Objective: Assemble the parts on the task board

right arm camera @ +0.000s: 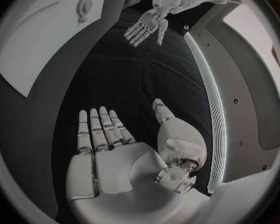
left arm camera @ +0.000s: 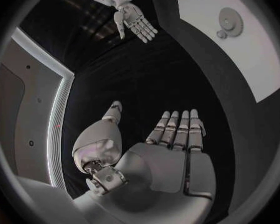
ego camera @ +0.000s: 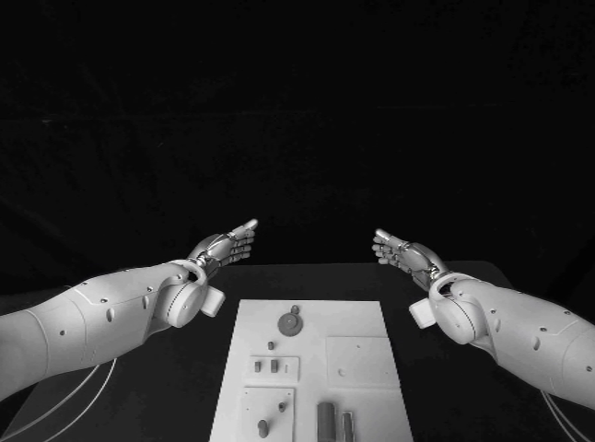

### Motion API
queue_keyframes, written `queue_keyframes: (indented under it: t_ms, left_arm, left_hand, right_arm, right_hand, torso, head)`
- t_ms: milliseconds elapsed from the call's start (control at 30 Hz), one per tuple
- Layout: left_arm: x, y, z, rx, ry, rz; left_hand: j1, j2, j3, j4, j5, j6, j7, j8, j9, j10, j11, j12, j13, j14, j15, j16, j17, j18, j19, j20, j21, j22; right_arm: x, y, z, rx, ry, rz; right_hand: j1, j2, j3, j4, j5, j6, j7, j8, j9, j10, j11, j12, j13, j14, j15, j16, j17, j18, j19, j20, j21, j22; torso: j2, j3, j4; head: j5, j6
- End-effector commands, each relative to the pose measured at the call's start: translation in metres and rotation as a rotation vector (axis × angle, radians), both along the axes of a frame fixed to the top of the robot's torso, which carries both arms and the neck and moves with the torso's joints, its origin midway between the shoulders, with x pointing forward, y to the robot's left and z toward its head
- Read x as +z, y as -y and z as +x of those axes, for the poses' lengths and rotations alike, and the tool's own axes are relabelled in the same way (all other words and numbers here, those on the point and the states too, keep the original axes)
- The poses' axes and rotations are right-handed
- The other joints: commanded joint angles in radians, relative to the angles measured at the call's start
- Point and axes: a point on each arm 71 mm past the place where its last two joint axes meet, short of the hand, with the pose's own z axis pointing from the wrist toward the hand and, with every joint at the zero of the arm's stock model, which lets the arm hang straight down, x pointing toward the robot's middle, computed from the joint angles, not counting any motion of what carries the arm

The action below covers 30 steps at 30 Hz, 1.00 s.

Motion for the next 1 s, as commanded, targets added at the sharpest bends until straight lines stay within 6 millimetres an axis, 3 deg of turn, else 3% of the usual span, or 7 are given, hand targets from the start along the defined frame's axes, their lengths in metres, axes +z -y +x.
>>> queue_keyframes:
  t_ms: [33,267,367,667,1000]
  left_arm:
    - [-0.002,0.01,-0.007,0.026,0.026,-0.038]
    - [-0.011,0.042,-0.038,0.094,0.056,-0.152]
    - [-0.013,0.056,-0.056,0.133,0.065,-0.201]
    - [-0.012,0.08,-0.092,0.211,0.069,-0.277]
    - [-0.011,0.084,-0.098,0.224,0.068,-0.288]
  left_hand:
    - [-0.332,0.014,-0.162,0.099,-0.024,-0.27,-0.052,-0.087,-0.185,-0.322,-0.047,-0.027,-0.065,-0.262,-0.068,-0.102,-0.205,-0.023,-0.281,-0.029,-0.026,-0.315]
    - [-0.332,0.014,-0.162,0.099,-0.024,-0.27,-0.052,-0.087,-0.185,-0.322,-0.047,-0.027,-0.065,-0.262,-0.068,-0.102,-0.205,-0.023,-0.281,-0.029,-0.026,-0.315]
    - [-0.332,0.014,-0.162,0.099,-0.024,-0.27,-0.052,-0.087,-0.185,-0.322,-0.047,-0.027,-0.065,-0.262,-0.068,-0.102,-0.205,-0.023,-0.281,-0.029,-0.026,-0.315]
    - [-0.332,0.014,-0.162,0.099,-0.024,-0.27,-0.052,-0.087,-0.185,-0.322,-0.047,-0.027,-0.065,-0.262,-0.068,-0.102,-0.205,-0.023,-0.281,-0.029,-0.026,-0.315]
    - [-0.332,0.014,-0.162,0.099,-0.024,-0.27,-0.052,-0.087,-0.185,-0.322,-0.047,-0.027,-0.065,-0.262,-0.068,-0.102,-0.205,-0.023,-0.281,-0.029,-0.026,-0.315]
  right_arm:
    - [0.002,-0.004,-0.005,-0.027,0.02,0.034]
    - [0.003,-0.014,-0.029,-0.098,0.041,0.131]
    - [0.004,-0.019,-0.043,-0.138,0.044,0.175]
    - [0.01,-0.03,-0.089,-0.256,0.021,0.273]
    - [0.014,-0.035,-0.115,-0.316,-0.005,0.305]
  right_hand:
    - [-0.34,-0.003,-0.22,0.109,-0.047,-0.294,-0.074,-0.076,-0.203,-0.352,-0.067,-0.092,-0.072,-0.27,-0.066,-0.174,-0.166,-0.052,-0.171,-0.081,-0.126,-0.664]
    - [-0.34,-0.003,-0.22,0.109,-0.047,-0.294,-0.074,-0.076,-0.203,-0.352,-0.067,-0.092,-0.072,-0.27,-0.066,-0.174,-0.166,-0.052,-0.171,-0.081,-0.126,-0.664]
    - [-0.34,-0.003,-0.22,0.109,-0.047,-0.294,-0.074,-0.076,-0.203,-0.352,-0.067,-0.092,-0.072,-0.27,-0.066,-0.174,-0.166,-0.052,-0.171,-0.081,-0.126,-0.664]
    - [-0.34,-0.003,-0.22,0.109,-0.047,-0.294,-0.074,-0.076,-0.203,-0.352,-0.067,-0.092,-0.072,-0.27,-0.066,-0.174,-0.166,-0.052,-0.171,-0.081,-0.126,-0.664]
    - [-0.34,-0.003,-0.22,0.109,-0.047,-0.294,-0.074,-0.076,-0.203,-0.352,-0.067,-0.092,-0.072,-0.27,-0.066,-0.174,-0.166,-0.052,-0.171,-0.081,-0.126,-0.664]
  torso:
    - [-0.03,-0.0048,0.01]
    - [-0.097,-0.0145,0.0328]
    - [-0.111,-0.0165,0.0375]
    - [-0.116,-0.0173,0.0392]
    - [-0.116,-0.0173,0.0392]
  head:
    - [-0.018,-0.016]
    - [-0.063,-0.054]
    - [-0.072,-0.062]
    - [-0.075,-0.065]
    - [-0.075,-0.065]
